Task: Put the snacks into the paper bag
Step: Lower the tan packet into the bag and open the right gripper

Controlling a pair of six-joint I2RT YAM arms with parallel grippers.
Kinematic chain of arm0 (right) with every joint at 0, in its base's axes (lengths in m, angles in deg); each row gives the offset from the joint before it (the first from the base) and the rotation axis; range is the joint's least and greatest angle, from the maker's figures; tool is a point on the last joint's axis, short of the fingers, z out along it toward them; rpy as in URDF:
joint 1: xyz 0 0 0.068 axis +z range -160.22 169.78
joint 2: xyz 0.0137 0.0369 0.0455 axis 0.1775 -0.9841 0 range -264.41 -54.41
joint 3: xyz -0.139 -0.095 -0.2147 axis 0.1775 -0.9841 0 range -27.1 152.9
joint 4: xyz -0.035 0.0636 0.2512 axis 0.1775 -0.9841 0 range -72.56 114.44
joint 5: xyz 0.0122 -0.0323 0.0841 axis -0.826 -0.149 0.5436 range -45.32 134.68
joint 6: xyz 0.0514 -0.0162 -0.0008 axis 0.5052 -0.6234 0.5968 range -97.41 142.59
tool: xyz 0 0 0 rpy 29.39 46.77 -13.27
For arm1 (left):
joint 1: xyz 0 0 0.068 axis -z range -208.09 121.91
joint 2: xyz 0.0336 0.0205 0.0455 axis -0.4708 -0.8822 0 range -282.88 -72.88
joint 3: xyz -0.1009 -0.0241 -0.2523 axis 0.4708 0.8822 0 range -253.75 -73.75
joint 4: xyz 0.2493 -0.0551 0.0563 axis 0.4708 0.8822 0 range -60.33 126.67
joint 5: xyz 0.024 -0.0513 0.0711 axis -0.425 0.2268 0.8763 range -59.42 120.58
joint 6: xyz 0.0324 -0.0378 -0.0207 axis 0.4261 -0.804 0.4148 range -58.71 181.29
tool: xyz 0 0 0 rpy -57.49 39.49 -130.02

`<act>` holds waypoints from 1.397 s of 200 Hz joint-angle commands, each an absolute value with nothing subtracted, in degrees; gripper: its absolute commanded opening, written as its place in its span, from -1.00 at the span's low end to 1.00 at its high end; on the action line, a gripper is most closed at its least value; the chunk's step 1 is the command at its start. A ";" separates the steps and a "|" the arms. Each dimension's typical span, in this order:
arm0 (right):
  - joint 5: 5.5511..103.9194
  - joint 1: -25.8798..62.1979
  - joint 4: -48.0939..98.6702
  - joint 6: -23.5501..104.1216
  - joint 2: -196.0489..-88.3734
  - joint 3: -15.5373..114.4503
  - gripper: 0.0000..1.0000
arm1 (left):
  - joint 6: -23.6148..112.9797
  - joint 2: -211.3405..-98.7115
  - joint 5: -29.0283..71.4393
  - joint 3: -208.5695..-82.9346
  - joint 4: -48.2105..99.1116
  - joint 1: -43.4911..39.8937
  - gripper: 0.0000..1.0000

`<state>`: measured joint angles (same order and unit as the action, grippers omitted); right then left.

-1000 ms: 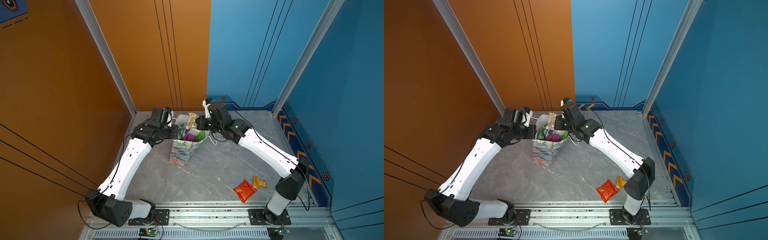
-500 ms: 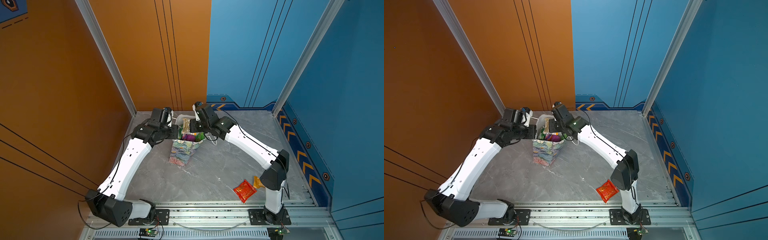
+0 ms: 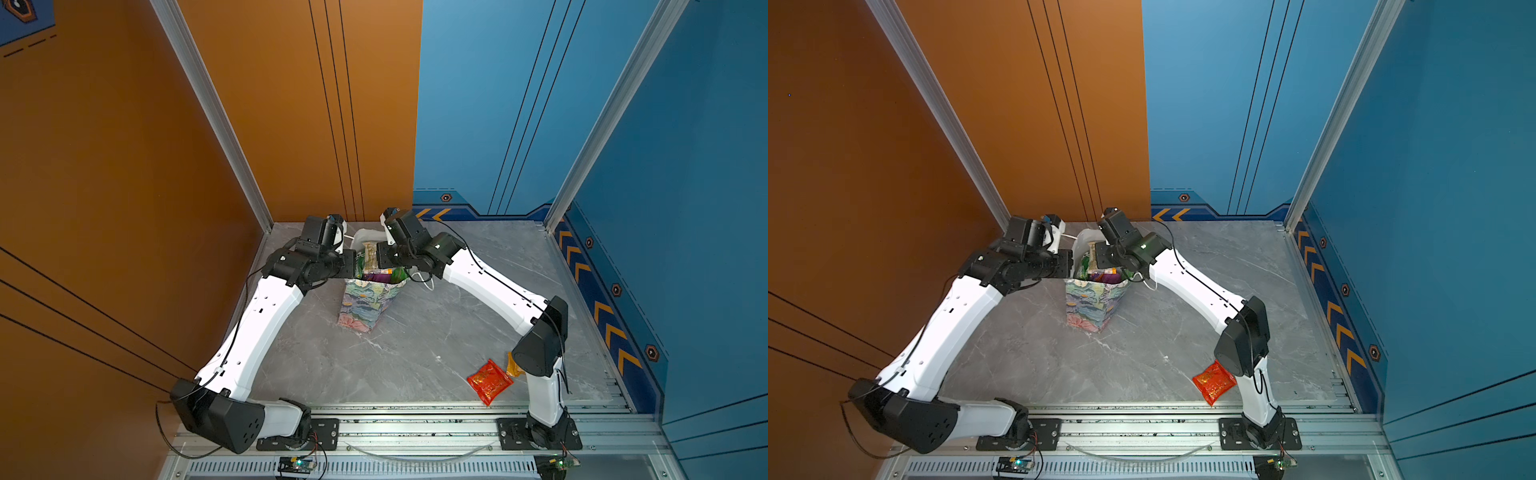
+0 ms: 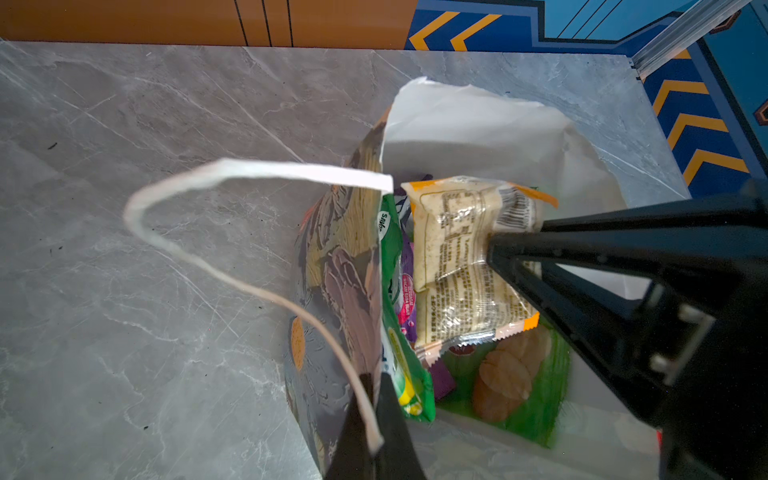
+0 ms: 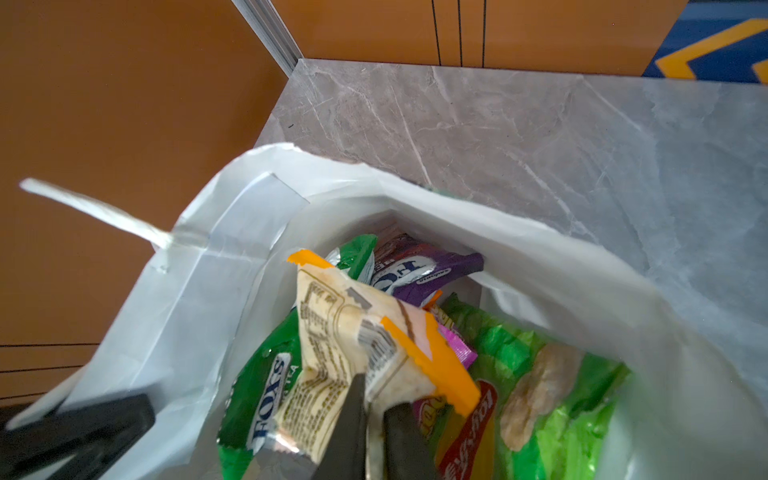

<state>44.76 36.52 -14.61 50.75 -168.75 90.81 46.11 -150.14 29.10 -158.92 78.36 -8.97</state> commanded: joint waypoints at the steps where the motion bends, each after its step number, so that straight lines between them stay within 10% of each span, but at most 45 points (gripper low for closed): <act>1: 45.47 37.06 -16.17 49.98 -169.46 92.65 -0.57 | 46.92 -148.95 28.42 -159.33 76.51 -9.38 -0.92; 279: 32.38 33.16 -14.47 52.58 -152.76 70.43 0.09 | 46.99 -148.84 28.61 -159.27 76.51 -9.28 -0.92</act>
<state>34.40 33.41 -14.59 50.71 -152.93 71.80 46.11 -150.14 29.10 -158.92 78.36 -8.97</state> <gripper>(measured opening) 0.537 0.046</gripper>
